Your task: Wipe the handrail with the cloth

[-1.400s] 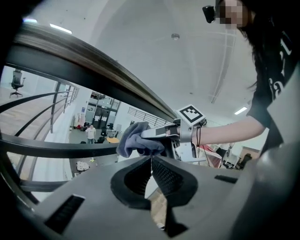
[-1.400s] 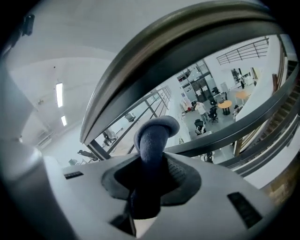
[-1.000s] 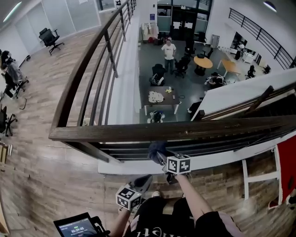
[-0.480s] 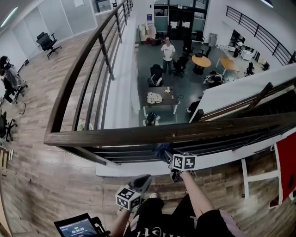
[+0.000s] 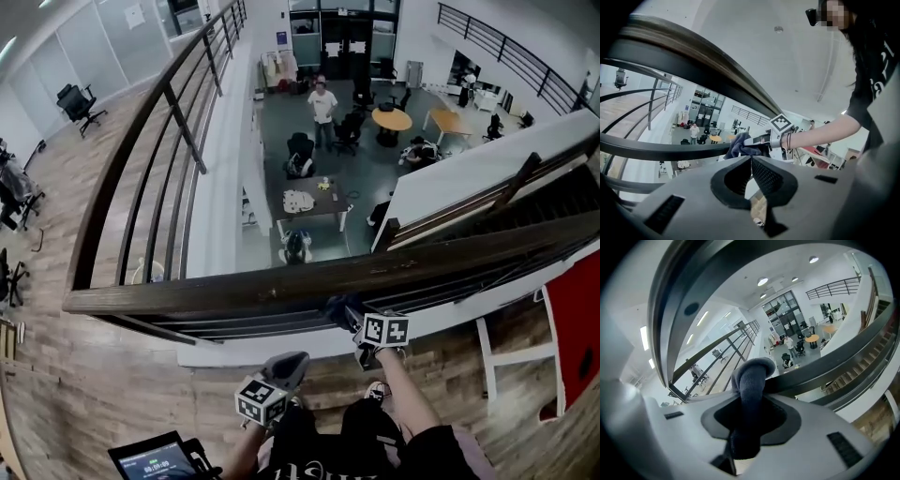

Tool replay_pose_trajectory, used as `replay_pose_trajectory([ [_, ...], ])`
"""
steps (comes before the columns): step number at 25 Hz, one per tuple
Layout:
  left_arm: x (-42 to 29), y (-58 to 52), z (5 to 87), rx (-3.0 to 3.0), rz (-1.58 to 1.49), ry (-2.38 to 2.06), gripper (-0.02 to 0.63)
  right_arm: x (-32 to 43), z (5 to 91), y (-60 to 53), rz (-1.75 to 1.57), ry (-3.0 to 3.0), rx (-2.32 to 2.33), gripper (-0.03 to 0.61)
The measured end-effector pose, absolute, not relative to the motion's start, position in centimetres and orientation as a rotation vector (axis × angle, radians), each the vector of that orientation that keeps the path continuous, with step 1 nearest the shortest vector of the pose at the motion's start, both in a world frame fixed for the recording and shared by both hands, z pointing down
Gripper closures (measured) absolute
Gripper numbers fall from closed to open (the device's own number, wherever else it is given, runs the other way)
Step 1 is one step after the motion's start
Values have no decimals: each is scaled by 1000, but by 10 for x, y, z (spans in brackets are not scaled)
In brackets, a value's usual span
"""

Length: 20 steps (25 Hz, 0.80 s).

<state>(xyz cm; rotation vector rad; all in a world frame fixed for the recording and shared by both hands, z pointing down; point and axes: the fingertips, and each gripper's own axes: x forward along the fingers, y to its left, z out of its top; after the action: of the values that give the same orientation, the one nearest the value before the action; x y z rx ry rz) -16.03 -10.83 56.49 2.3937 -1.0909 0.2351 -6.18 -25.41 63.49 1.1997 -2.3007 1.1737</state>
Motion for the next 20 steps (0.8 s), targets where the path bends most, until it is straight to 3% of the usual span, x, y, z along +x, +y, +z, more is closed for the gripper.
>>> replay_pose_trajectory([
  [20, 128, -149, 595, 2446, 349, -915, 609, 354, 656, -338, 1161, -2199, 1523, 474],
])
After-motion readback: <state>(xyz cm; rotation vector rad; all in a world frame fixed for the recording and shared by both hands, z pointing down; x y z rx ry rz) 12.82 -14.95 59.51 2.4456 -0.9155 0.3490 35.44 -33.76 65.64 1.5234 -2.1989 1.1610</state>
